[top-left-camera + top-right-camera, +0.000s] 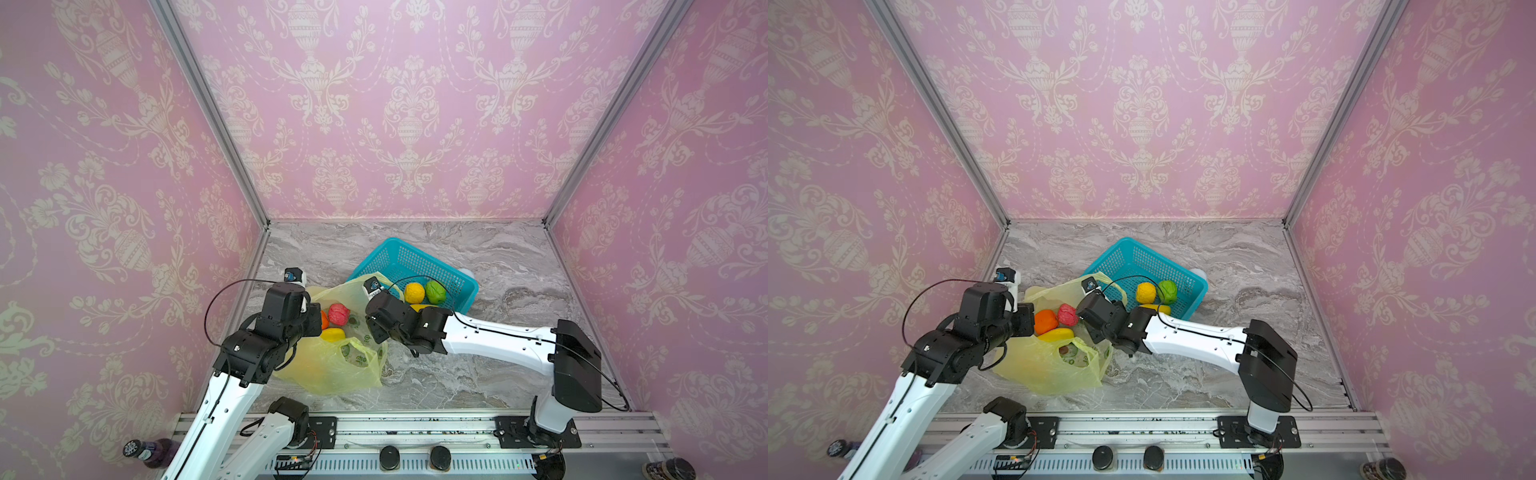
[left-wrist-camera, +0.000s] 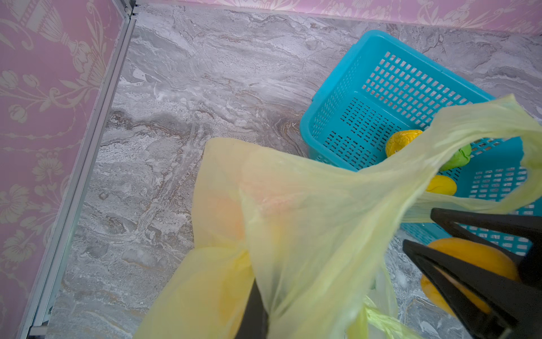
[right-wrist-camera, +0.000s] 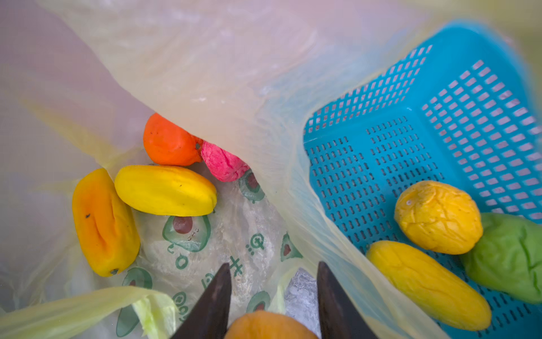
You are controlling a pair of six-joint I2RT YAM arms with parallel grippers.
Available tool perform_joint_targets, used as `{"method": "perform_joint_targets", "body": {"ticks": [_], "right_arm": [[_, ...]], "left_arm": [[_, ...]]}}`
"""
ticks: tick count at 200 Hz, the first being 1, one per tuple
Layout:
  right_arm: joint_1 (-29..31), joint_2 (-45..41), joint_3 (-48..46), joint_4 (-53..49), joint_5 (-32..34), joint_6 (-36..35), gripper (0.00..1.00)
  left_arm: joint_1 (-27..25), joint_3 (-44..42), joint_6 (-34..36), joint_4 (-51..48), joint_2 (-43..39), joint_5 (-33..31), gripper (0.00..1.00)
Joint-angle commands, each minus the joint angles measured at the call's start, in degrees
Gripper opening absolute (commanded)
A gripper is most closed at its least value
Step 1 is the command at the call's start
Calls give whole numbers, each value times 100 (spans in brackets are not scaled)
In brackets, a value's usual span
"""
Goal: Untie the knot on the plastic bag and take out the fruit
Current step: 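Close the right gripper on the orange-yellow fruit and lift it out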
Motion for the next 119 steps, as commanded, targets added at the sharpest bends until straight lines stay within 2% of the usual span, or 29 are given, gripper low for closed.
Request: {"method": "perform_joint_targets", "body": {"ticks": [1, 29, 70, 92, 119], "right_arm": [[-17, -514, -434, 319, 244, -232, 8], [-284, -1214, -1183, 477, 437, -167, 9], [-1303, -1940, -2214, 901, 160, 198, 8], [-1862, -1775, -2428, 1114, -100, 337, 9], [-2269, -1034, -2238, 1236, -522, 464, 7]], "left_arm": [[36, -48, -86, -21, -45, -112, 0], [43, -50, -89, -17, -48, -115, 0], [45, -52, -92, -27, -56, -131, 0], [42, -48, -92, -24, -57, -130, 0], [43, -47, -92, -31, -24, -119, 0]]}}
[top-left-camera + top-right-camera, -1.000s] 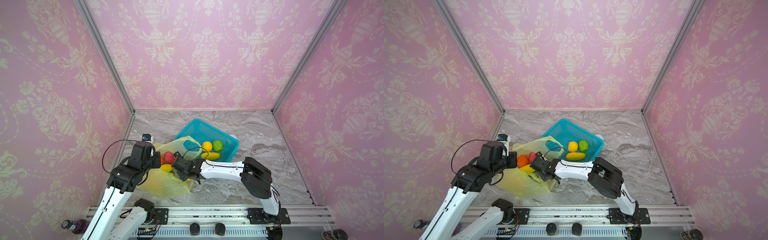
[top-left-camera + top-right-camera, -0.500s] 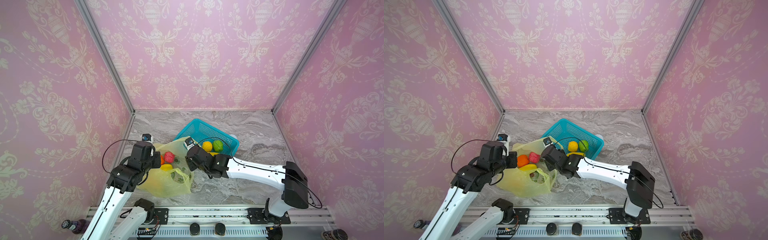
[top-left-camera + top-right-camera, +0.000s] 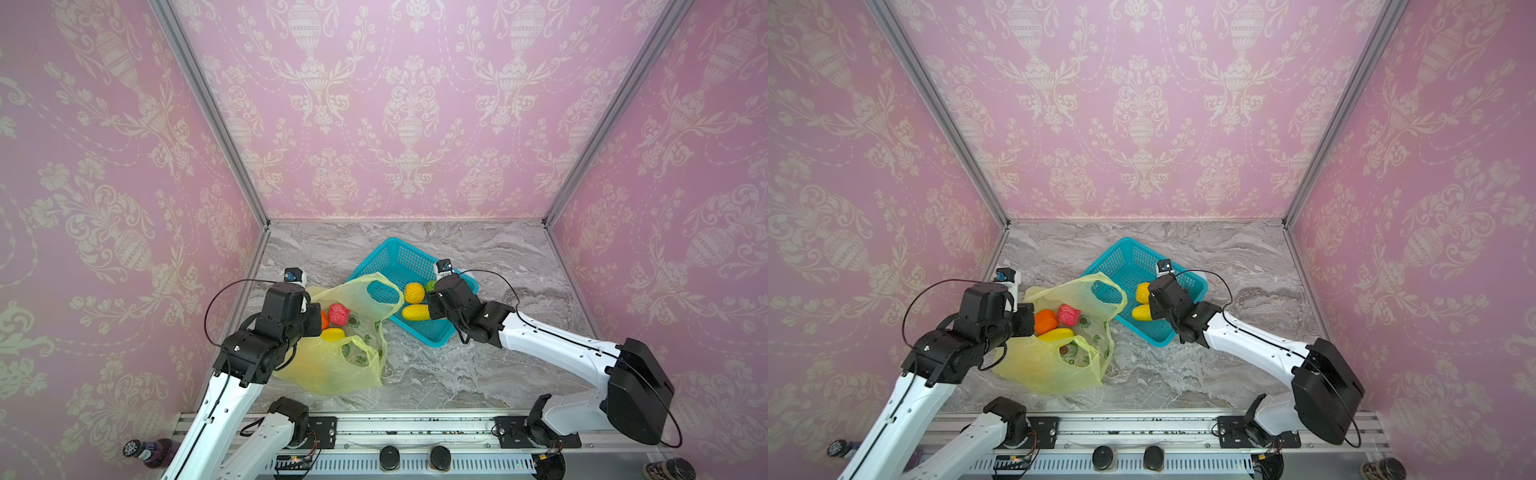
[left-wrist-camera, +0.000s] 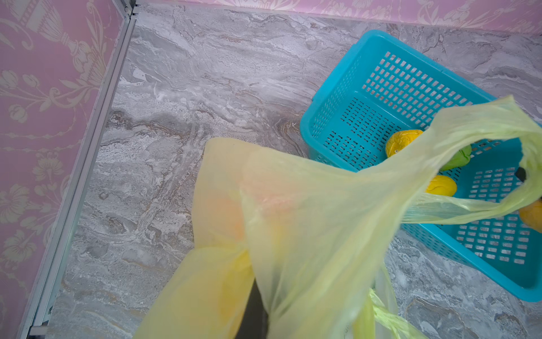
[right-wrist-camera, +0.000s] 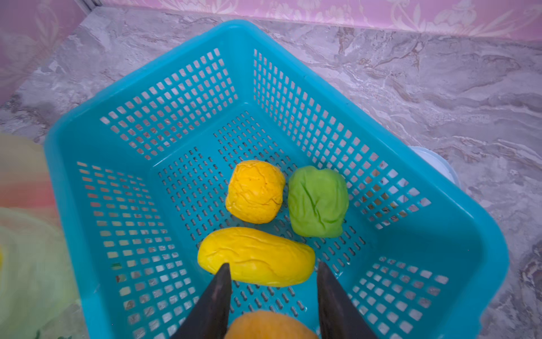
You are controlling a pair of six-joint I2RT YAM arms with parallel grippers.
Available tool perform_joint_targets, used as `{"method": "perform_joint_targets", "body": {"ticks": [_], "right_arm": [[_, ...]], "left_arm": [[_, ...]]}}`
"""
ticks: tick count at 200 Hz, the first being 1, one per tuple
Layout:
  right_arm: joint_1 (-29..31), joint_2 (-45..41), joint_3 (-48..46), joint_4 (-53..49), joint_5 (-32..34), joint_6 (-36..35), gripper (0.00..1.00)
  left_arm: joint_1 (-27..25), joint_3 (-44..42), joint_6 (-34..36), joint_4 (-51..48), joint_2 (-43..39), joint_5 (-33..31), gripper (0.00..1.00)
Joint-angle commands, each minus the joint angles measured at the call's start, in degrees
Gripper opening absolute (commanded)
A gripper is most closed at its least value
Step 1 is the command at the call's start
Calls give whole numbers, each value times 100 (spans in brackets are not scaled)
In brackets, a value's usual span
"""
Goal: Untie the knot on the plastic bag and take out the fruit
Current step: 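Close the right gripper on the orange-yellow fruit and lift it out, then lower the orange-yellow fruit into the teal basket and open the right gripper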
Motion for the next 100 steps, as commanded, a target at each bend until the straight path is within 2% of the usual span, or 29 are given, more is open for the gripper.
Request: {"method": "perform_joint_targets", "body": {"ticks": [1, 30, 67, 79, 100], "right_arm": [[-204, 571, 90, 303, -460, 242, 7], [-234, 1385, 546, 335, -774, 242, 8], [-230, 2022, 929, 266, -881, 235, 20], [-230, 2088, 964, 284, -895, 230, 28], [-226, 2047, 910, 347, -884, 213, 53]], "left_arm": [[44, -48, -92, -27, -19, -115, 0], [41, -48, -93, -24, -20, -118, 0], [44, -48, -84, -26, -15, -107, 0], [45, -48, -84, -19, -20, -104, 0], [38, -53, -88, -21, -16, -111, 0]]}}
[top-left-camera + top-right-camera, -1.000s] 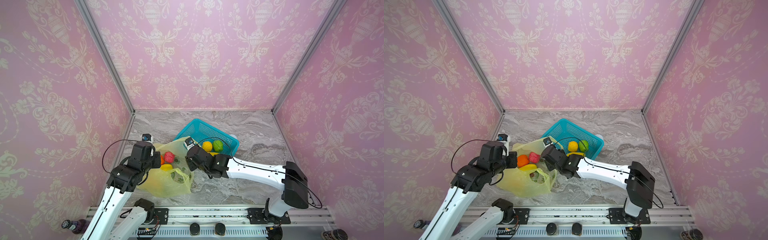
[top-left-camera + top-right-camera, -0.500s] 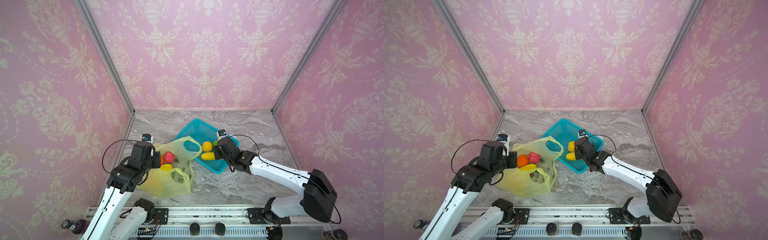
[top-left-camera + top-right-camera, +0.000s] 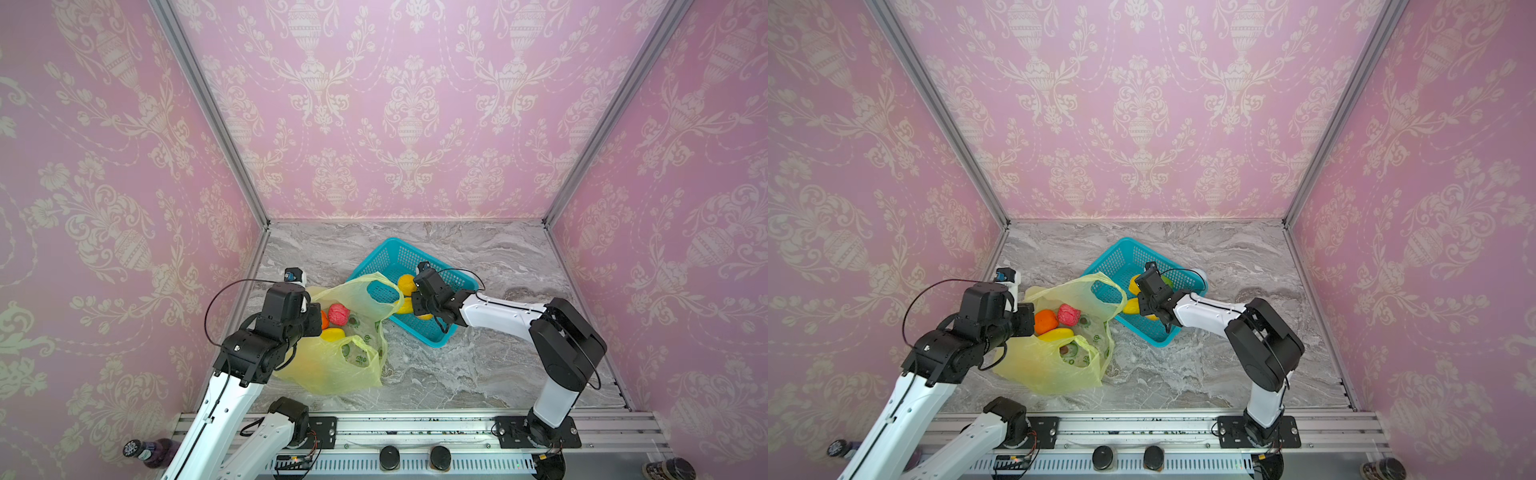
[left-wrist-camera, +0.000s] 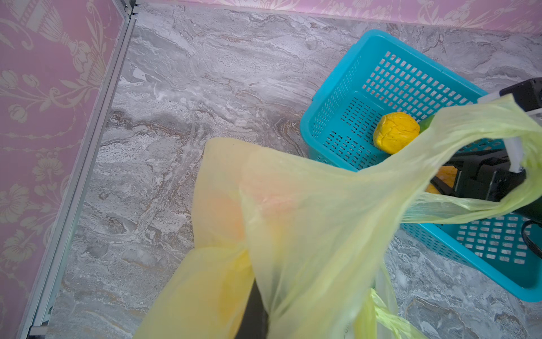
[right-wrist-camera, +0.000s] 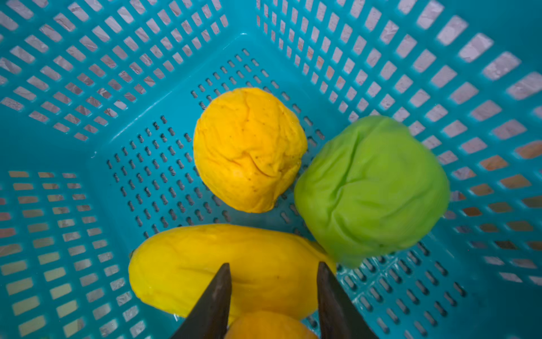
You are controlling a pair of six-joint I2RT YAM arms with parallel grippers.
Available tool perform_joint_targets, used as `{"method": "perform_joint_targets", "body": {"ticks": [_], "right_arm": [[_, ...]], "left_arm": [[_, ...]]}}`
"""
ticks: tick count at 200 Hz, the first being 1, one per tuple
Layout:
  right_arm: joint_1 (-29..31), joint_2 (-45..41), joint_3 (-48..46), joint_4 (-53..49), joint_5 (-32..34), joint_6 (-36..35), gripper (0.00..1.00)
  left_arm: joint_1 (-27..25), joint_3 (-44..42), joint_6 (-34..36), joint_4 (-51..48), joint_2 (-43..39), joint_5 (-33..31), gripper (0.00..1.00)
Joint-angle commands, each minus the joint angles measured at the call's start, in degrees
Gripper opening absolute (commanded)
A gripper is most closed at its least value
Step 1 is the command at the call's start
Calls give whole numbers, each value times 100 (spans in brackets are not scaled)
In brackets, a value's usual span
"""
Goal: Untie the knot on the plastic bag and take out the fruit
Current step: 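Lower the orange-yellow fruit into the teal basket and open the right gripper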
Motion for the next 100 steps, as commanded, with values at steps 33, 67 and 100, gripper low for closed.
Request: {"method": "perform_joint_targets", "body": {"ticks": [33, 67, 100], "right_arm": [[14, -404, -220, 145, 13, 85, 74], [41, -1174, -722, 320, 52, 71, 76], [280, -2219, -1340, 583, 88, -104, 71]], "left_arm": [[44, -48, -85, -22, -17, -105, 0], [44, -48, -86, -22, -17, -111, 0], [42, -48, -97, -20, -16, -120, 0]]}}
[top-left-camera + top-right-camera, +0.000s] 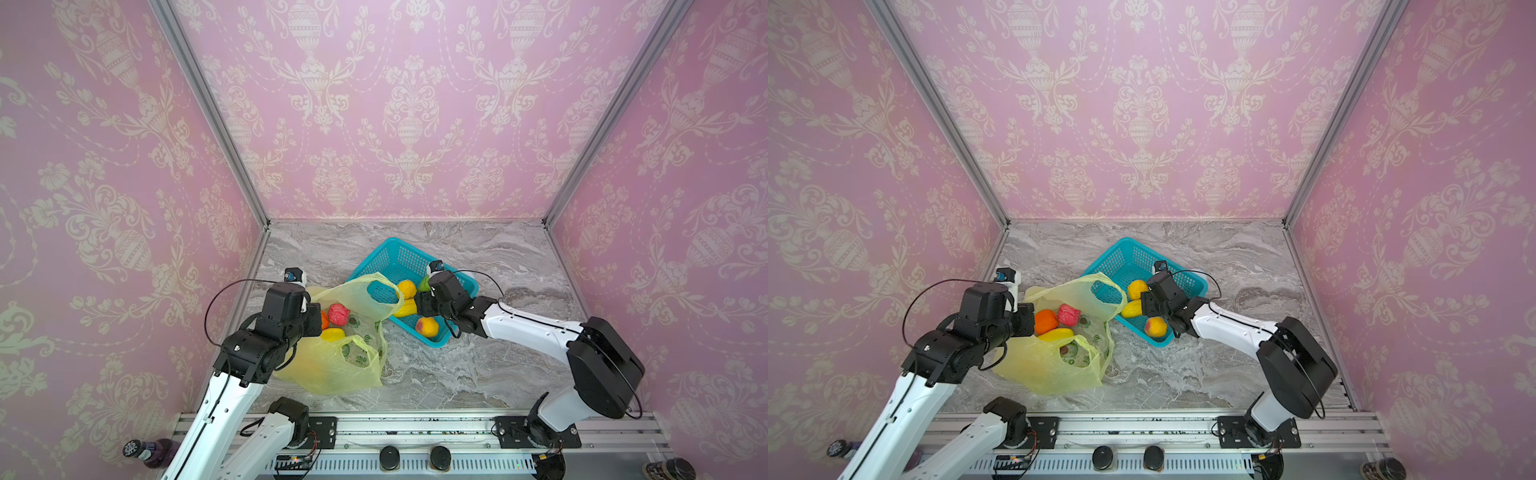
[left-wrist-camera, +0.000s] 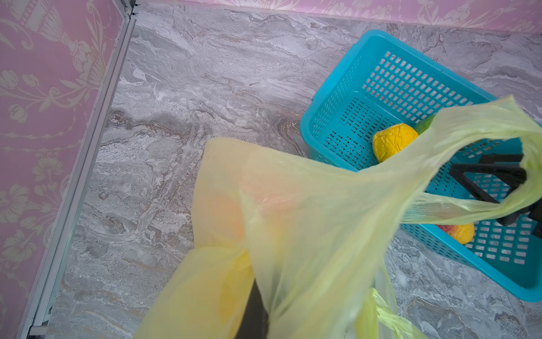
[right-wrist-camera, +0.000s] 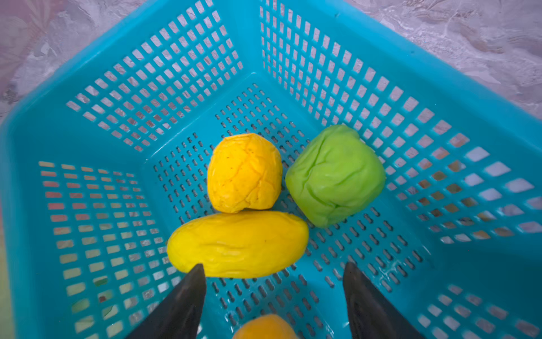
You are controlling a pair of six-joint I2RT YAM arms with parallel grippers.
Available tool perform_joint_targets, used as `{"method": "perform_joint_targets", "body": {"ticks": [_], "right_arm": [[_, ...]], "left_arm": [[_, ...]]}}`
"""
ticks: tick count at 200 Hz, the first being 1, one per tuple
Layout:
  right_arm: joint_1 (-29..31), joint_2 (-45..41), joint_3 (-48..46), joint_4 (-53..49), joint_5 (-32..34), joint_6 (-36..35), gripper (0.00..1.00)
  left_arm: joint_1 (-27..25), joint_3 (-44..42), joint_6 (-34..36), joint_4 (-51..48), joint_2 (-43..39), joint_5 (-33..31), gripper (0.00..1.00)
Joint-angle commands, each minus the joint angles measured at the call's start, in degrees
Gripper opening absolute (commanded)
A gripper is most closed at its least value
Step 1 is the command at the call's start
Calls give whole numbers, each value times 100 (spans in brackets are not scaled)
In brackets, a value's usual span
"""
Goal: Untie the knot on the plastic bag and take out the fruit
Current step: 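Lower the orange-yellow fruit into the teal basket and open the right gripper, then move the open right gripper back over the bag opening, then lower the open right gripper into the bag toward the long yellow fruit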
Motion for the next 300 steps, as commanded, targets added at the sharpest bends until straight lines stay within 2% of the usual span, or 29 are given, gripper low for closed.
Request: {"method": "perform_joint_targets", "body": {"ticks": [1, 44, 74, 96, 120, 187, 264, 300], "right_arm": [[218, -694, -387, 313, 67, -154, 71], [1167, -1971, -995, 861, 200, -835, 56], [1772, -2605, -1420, 1525, -31, -1205, 45], [2053, -2634, -1508, 1901, -493, -1363, 41], [2261, -2052, -1133, 1833, -790, -1468, 39], [2322, 432, 663, 883, -297, -1271, 33], [2295, 1991, 2046, 543, -638, -1099, 33], [2295, 2424, 2357, 579, -755, -1022, 52]], "left_arm": [[43, -48, -94, -17, -19, -116, 0], [36, -48, -93, -26, -26, -139, 0], [43, -48, -94, -24, -20, -134, 0], [44, -48, -98, -27, -25, -133, 0], [40, -49, -92, -22, -24, -130, 0], [41, -57, -97, -22, -20, -114, 0], [40, -56, -94, -14, -25, -80, 0], [39, -56, -84, -13, -13, -74, 0]]}}
